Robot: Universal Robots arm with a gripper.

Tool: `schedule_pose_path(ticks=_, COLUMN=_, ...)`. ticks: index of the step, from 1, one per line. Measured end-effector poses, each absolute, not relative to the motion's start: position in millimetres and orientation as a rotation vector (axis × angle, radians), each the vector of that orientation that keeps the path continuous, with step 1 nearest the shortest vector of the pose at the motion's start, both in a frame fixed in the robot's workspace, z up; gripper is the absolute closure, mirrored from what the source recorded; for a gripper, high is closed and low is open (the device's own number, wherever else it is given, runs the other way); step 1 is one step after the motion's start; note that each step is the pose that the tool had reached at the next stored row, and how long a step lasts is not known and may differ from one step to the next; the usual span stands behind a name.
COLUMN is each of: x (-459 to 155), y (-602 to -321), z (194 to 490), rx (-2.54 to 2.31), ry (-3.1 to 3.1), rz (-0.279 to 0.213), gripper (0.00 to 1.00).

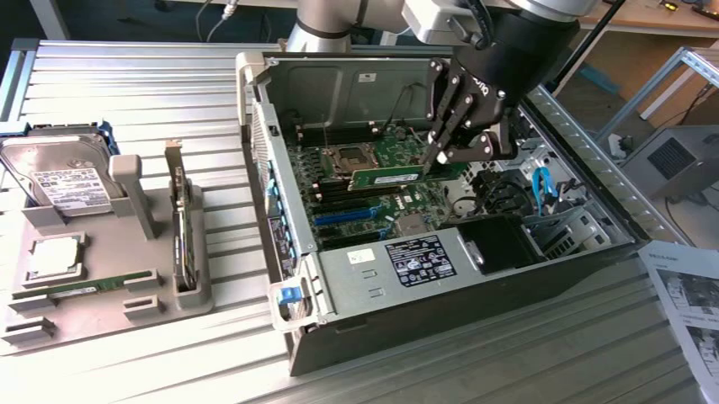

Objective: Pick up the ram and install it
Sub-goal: 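Pick up the ram and move it above insertion slot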

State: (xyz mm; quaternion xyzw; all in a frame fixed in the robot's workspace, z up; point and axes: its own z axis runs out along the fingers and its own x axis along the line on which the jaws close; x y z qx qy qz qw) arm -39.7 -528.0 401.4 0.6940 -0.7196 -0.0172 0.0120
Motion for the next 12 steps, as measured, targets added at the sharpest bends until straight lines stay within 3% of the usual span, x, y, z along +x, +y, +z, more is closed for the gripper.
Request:
schedule_pose_path(ticks=3, x=-39.6, y=-528.0, z=401.4, rx=2.167, ry=-2.246, rz=-0.06, gripper=0.88)
schedule_pose_path(ticks=7, x=-39.7, y=-528.1, z=401.4, rx=2.188, ry=-2.267, rz=-0.112, gripper=0.88)
schedule_pose_path(ticks=12, x=-39.5, y=-527.7, z=401.3, rx=2.189, ry=-2.267, rz=-0.112, gripper=0.88)
